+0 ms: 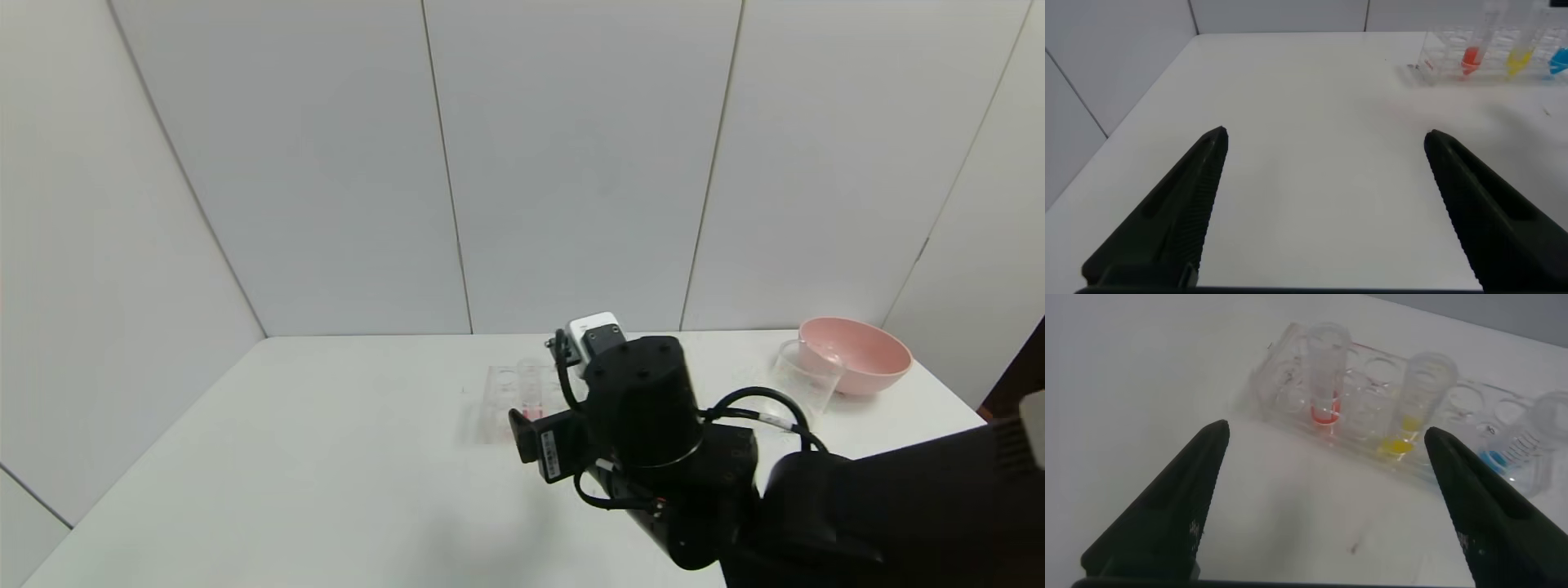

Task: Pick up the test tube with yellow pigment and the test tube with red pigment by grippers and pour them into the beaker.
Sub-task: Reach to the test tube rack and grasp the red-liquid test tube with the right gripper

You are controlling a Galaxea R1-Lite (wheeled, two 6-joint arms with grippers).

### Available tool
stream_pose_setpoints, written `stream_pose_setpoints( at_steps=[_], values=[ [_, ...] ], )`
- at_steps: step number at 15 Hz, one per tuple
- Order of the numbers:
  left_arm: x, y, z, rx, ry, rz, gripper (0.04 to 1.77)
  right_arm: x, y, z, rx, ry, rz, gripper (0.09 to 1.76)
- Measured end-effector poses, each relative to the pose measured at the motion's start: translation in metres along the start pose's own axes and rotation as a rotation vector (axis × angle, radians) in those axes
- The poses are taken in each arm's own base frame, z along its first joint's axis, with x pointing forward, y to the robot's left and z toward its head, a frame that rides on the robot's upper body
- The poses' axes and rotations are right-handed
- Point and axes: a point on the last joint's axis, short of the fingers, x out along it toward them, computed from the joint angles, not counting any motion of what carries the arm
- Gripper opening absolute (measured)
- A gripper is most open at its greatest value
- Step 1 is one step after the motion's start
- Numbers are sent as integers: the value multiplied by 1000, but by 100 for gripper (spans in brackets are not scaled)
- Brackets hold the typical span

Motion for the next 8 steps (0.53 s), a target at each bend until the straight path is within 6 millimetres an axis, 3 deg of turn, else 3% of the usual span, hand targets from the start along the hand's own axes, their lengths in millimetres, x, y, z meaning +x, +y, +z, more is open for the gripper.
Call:
stream_pose_setpoints(
  at_steps=[4,8],
  values=[
    [0,0,0,0,0,0,172,31,28,-9,-22,11,-22,171],
    [0,0,0,0,0,0,172,57,43,-11,-38,22,-77,171]
  ],
)
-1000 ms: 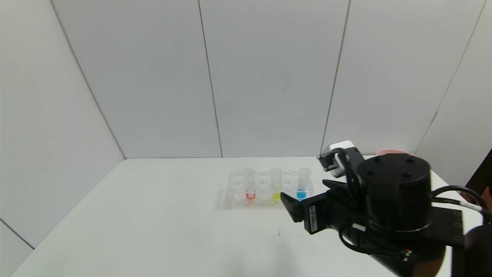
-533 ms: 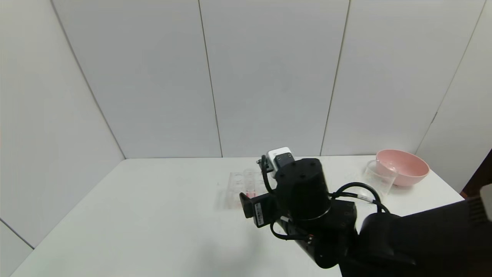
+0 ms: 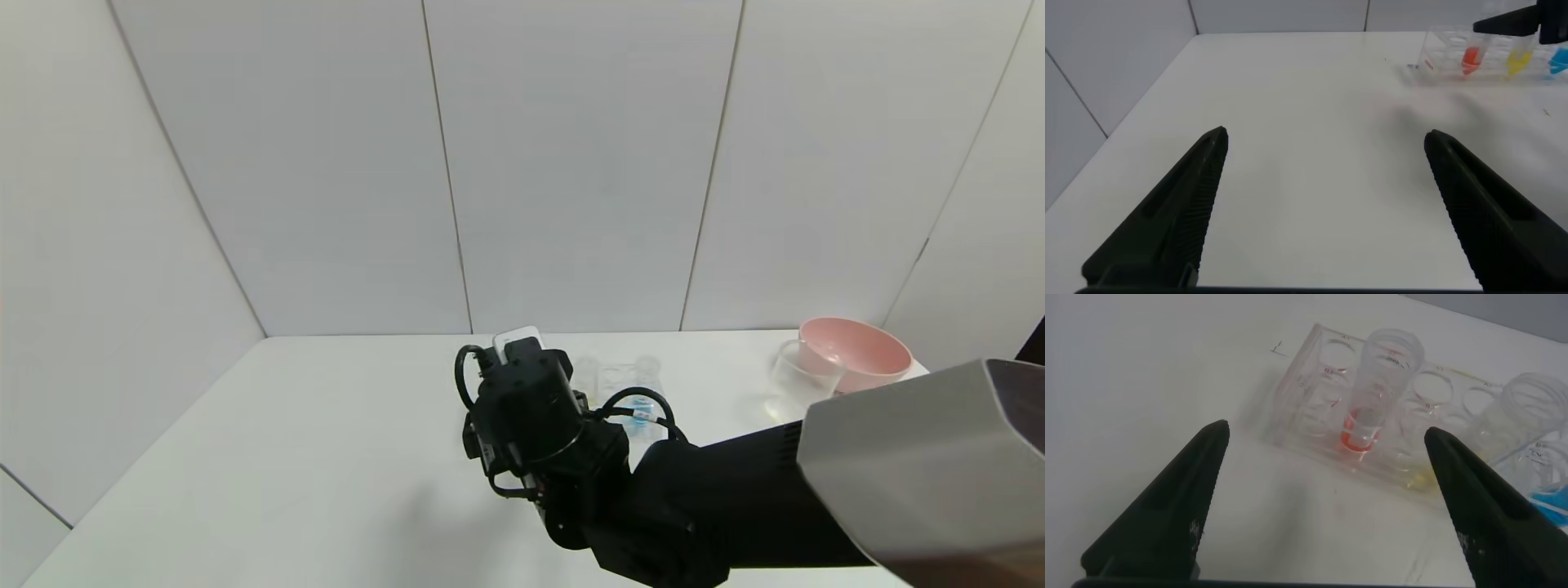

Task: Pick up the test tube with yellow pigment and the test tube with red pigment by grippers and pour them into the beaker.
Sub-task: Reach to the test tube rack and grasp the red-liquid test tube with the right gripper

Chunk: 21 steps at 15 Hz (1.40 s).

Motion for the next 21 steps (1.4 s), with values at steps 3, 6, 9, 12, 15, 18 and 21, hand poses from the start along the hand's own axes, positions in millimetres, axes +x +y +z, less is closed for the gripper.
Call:
stream_pose_setpoints(
  at_steps=[3,6,9,12,15,18,21],
  values=[
    [0,0,0,0,0,0,172,19,5,5,16,-25,-36,171],
    [0,0,0,0,0,0,172,41,3,3,34,-44,-82,171],
    [0,0,0,0,0,0,172,55,-4,-2,35,-35,-110,171],
    [0,0,0,0,0,0,172,64,-10,-2,44,-42,-126,171],
    [0,0,0,0,0,0,172,67,-12,-1,54,-55,-130,171],
    [0,0,0,0,0,0,172,68,-13,0,58,-58,-132,171],
    [0,0,0,0,0,0,172,69,-15,1,61,-60,-135,171]
  ],
)
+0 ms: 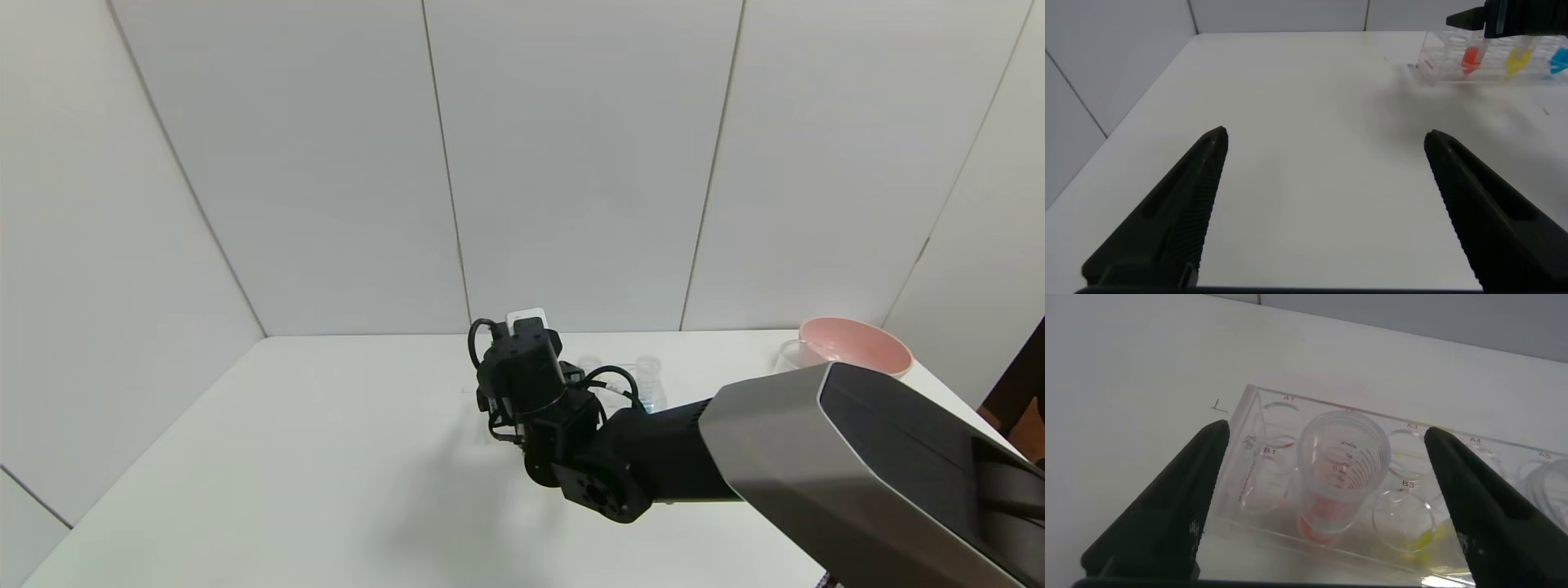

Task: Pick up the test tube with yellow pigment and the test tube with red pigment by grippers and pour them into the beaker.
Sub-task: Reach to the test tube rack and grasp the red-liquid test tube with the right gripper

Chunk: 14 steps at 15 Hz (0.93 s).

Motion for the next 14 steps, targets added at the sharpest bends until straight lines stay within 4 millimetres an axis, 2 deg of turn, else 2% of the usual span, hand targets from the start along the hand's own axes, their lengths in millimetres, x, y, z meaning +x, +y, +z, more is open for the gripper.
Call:
stream_pose_setpoints(
  at_steps=[3,7,8,14],
  values=[
    [0,0,0,0,0,0,172,0,0,1,4,-5,2,119],
    [0,0,0,0,0,0,172,-1,1,-1,1,2,4,74],
    [0,0,0,0,0,0,172,-1,0,-1,1,4,2,51],
    [0,0,0,0,0,0,172,-2,1,-2,0,5,5,51]
  ],
)
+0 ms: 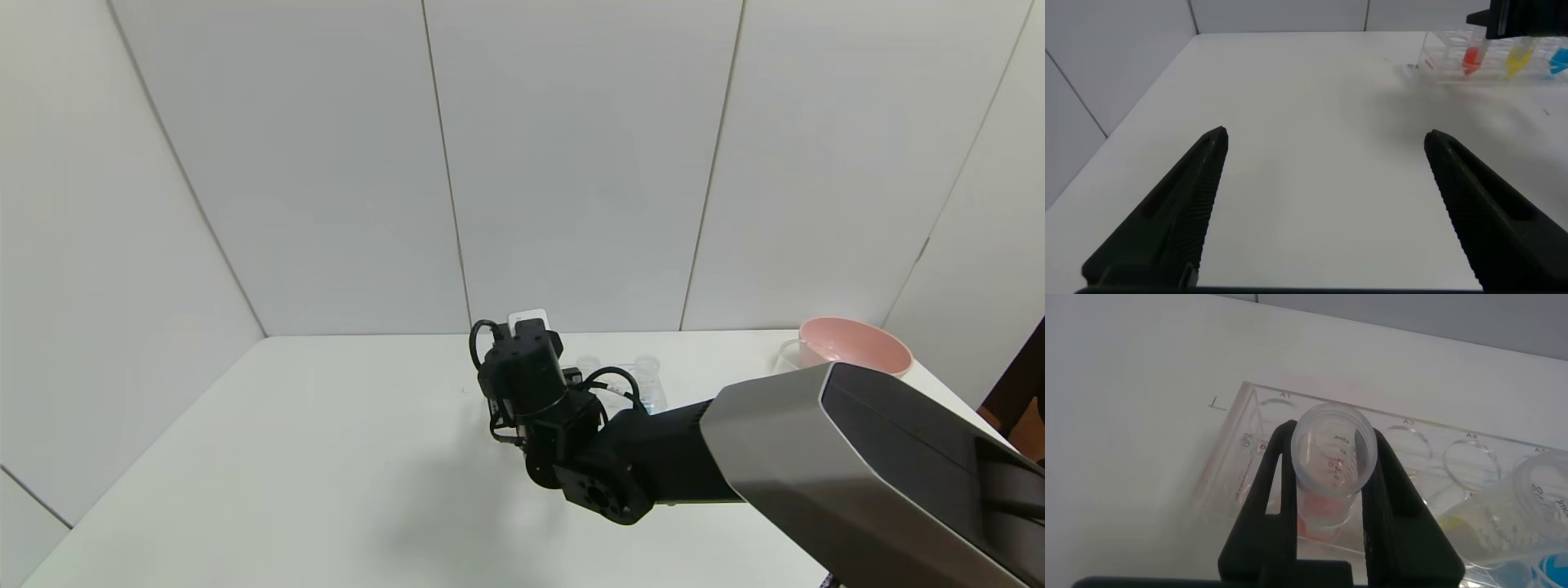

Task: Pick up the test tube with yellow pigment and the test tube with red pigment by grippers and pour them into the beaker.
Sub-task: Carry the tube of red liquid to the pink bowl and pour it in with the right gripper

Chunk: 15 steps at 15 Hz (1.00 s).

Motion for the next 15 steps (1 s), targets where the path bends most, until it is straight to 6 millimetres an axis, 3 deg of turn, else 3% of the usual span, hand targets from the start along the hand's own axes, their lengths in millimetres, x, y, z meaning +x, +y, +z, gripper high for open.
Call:
stream_pose_setpoints(
  at_steps=[7,15],
  values=[
    [0,0,0,0,0,0,172,-1,0,6,7,-12,2,51],
    [0,0,0,0,0,0,172,-26,-4,44,18,-44,21,51]
  ],
)
